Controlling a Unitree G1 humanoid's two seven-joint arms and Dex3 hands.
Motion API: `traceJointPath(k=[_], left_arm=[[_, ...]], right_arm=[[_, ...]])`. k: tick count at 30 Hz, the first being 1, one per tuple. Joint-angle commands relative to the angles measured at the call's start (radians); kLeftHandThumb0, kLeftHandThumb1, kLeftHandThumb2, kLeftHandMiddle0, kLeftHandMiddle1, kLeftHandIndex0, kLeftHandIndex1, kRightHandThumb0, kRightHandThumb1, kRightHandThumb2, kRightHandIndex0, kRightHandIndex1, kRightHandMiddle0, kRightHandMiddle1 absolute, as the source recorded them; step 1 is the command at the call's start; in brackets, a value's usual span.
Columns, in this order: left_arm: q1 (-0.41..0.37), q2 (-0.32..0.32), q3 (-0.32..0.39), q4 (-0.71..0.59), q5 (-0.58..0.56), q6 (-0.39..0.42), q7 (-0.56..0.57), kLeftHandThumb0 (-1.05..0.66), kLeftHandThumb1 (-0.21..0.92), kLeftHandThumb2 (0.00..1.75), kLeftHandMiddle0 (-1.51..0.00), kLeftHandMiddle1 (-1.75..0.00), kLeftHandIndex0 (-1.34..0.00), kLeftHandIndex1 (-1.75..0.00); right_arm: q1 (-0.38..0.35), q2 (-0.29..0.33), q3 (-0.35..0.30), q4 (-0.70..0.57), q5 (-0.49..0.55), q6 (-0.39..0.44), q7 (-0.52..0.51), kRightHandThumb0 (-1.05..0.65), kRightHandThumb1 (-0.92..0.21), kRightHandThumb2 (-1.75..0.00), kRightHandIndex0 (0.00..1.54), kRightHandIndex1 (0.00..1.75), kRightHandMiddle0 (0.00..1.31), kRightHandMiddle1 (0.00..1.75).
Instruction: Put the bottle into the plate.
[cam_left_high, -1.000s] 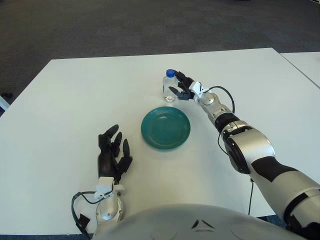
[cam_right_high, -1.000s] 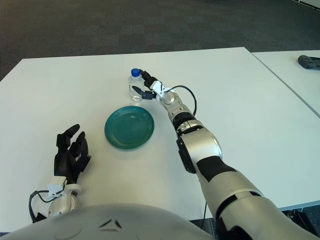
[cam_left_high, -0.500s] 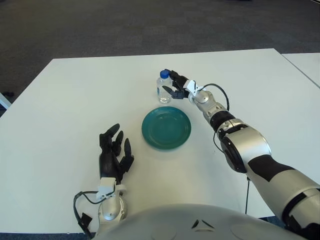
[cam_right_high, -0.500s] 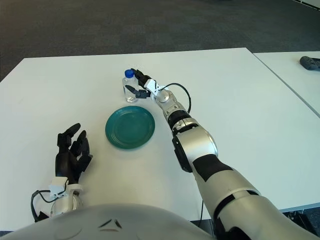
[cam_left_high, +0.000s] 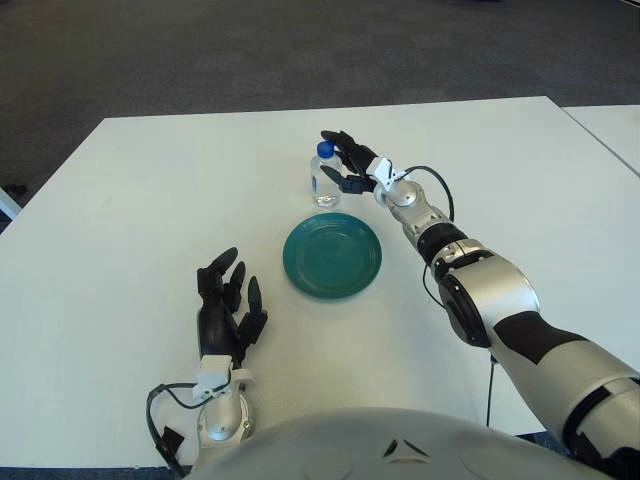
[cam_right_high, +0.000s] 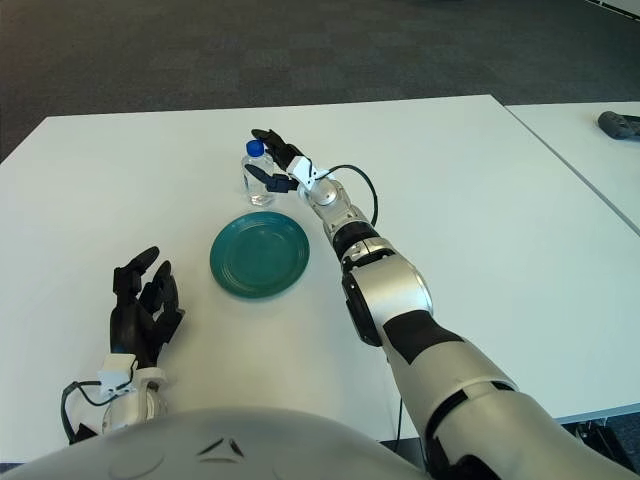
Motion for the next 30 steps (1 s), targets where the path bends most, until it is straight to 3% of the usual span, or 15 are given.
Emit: traceJointPath(k=[1, 3, 5, 6, 9, 11, 12, 16, 22, 30], left_arm=[[0.001, -0.023, 0.001, 0.007, 0.002, -0.010, 0.008, -0.71, 0.92, 0.61, -0.49, -0.10, -0.05, -0.98], [-0.001, -0.024, 0.001, 0.008, -0.002, -0.011, 0.008, -0.70, 0.92, 0.61, -0.49, -0.10, -0.05, -0.98], [-0.001, -0.025, 0.000, 0.007, -0.005, -0.011, 0.008, -0.71, 0.92, 0.61, -0.49, -0.10, -0.05, -0.98], [-0.001, -0.025, 0.000, 0.007, -0.007, -0.012, 0.008, -0.71, 0.92, 0.60, -0.49, -0.10, -0.05, -0.98], [-0.003, -0.026, 0.000, 0.009, -0.011, -0.012, 0.007, -0.71, 0.92, 0.59, -0.50, -0.10, -0.06, -0.99], [-0.004, -0.025, 0.000, 0.007, -0.013, -0.011, 0.007, -0.71, 0.92, 0.59, -0.50, -0.10, -0.06, -0.99], [-0.003, -0.025, -0.001, 0.006, -0.013, -0.010, 0.006, -0.71, 0.92, 0.59, -0.50, -0.10, -0.06, -0.98], [-0.003, -0.025, 0.000, 0.004, -0.013, -0.007, 0.006, -0.71, 0.92, 0.58, -0.50, -0.10, -0.06, -0.98], [-0.002, -0.023, 0.002, 0.002, -0.012, -0.009, 0.007, -0.72, 0.92, 0.59, -0.51, -0.10, -0.06, -0.98], [-0.002, -0.027, -0.003, -0.002, -0.008, -0.010, 0.008, -0.72, 0.92, 0.59, -0.51, -0.10, -0.06, -0.98]], right_arm=[[0.032, 0.014, -0.020, -0.030, 0.035, -0.040, 0.027, -1.01, -0.92, -0.32, 0.32, 0.37, 0.00, 0.72], [0.040, 0.017, -0.026, -0.039, 0.045, -0.048, 0.034, -0.97, -0.92, -0.22, 0.25, 0.73, 0.00, 0.84], [0.048, 0.021, -0.033, -0.048, 0.055, -0.055, 0.035, -0.94, -0.92, -0.17, 0.23, 0.93, 0.00, 0.98], [0.051, 0.023, -0.037, -0.051, 0.059, -0.058, 0.034, -0.87, -0.90, -0.14, 0.28, 1.18, 0.06, 1.15], [0.063, 0.026, -0.047, -0.062, 0.071, -0.071, 0.032, -0.77, -0.87, -0.11, 0.36, 1.53, 0.16, 1.40], [0.074, 0.028, -0.055, -0.069, 0.083, -0.085, 0.034, -0.72, -0.86, -0.11, 0.43, 1.63, 0.24, 1.50], [0.080, 0.029, -0.060, -0.072, 0.089, -0.092, 0.036, -0.61, -0.76, -0.34, 0.48, 1.67, 0.38, 1.49], [0.094, 0.045, -0.100, -0.079, 0.147, -0.101, 0.080, -0.47, -0.55, -0.81, 0.62, 1.73, 0.56, 1.53], [0.109, 0.067, -0.160, -0.096, 0.243, -0.098, 0.176, -0.46, -0.42, -1.12, 0.78, 1.74, 0.57, 1.68], [0.118, 0.079, -0.184, -0.116, 0.279, -0.086, 0.204, -0.48, -0.34, -1.27, 0.86, 1.75, 0.59, 1.74]])
